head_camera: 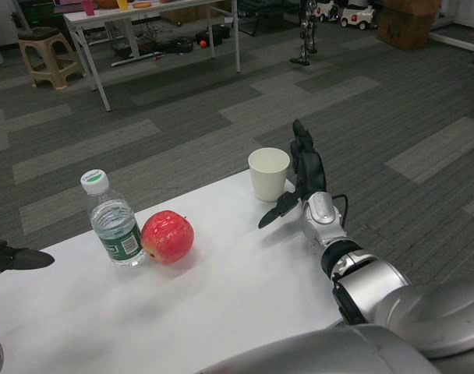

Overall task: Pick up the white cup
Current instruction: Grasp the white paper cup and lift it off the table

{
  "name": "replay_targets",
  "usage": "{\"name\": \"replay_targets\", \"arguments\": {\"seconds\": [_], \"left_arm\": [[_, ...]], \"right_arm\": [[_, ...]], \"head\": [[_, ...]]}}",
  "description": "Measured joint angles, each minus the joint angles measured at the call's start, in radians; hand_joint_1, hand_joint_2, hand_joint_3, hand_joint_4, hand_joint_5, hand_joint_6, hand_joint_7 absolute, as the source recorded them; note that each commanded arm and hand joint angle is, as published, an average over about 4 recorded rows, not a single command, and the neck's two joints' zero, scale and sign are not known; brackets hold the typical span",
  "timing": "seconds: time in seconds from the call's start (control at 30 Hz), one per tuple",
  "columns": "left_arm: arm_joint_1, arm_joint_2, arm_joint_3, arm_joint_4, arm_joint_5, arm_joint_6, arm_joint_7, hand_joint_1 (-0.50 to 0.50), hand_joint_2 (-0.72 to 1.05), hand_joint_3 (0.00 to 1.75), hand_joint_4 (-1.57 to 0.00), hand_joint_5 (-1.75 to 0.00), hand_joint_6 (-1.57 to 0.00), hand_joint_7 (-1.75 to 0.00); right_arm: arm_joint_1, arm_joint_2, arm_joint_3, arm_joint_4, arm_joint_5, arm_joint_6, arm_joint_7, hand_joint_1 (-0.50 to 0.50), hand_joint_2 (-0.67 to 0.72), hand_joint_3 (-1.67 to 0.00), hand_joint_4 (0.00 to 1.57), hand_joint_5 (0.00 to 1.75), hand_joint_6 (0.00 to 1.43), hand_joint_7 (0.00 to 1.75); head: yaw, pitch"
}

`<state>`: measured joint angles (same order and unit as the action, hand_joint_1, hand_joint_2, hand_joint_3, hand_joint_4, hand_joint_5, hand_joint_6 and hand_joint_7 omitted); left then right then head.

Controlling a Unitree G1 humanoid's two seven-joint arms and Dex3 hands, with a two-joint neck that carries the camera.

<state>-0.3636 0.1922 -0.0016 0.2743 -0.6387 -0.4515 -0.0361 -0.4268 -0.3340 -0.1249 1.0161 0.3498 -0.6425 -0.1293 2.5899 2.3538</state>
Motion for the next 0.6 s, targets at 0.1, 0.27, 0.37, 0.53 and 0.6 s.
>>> {"name": "replay_targets", "arguments": {"seconds": [0.1, 0.27, 0.37, 0.53, 0.6], "left_arm": [[0.000, -0.002, -0.002, 0.001, 0.000, 0.000, 0.000, -0.50, -0.55, 0.09, 0.00, -0.62, 0.00, 0.00], [0.000, -0.005, -0.004, 0.003, 0.000, 0.000, -0.001, -0.50, -0.55, 0.09, 0.00, -0.67, 0.00, 0.00], [0.000, -0.012, -0.004, 0.003, 0.000, 0.000, -0.001, -0.50, -0.55, 0.09, 0.00, -0.62, 0.00, 0.00], [0.000, -0.017, -0.004, 0.004, 0.000, 0.000, -0.002, -0.50, -0.55, 0.09, 0.00, -0.62, 0.00, 0.00], [0.000, -0.018, -0.004, 0.004, 0.000, 0.000, -0.003, -0.50, -0.55, 0.09, 0.00, -0.62, 0.00, 0.00]], "right_arm": [[-0.003, 0.000, 0.015, 0.024, 0.000, 0.000, 0.000, -0.46, 0.60, 0.00, 0.00, 0.00, 0.00, 0.00], [-0.015, -0.001, 0.052, 0.073, 0.000, 0.000, -0.002, -0.46, 0.60, 0.00, 0.00, 0.00, 0.00, 0.00], [-0.023, -0.001, 0.076, 0.091, 0.000, 0.000, -0.002, -0.46, 0.60, 0.00, 0.00, 0.00, 0.00, 0.00], [-0.045, 0.000, 0.121, 0.121, 0.000, 0.000, -0.003, -0.46, 0.60, 0.00, 0.00, 0.00, 0.00, 0.00], [-0.050, 0.001, 0.133, 0.129, 0.000, 0.000, -0.003, -0.46, 0.60, 0.00, 0.00, 0.00, 0.00, 0.00]], "head": [[-0.005, 0.001], [-0.006, 0.003], [-0.005, 0.006], [-0.001, 0.006], [0.001, 0.005]]}}
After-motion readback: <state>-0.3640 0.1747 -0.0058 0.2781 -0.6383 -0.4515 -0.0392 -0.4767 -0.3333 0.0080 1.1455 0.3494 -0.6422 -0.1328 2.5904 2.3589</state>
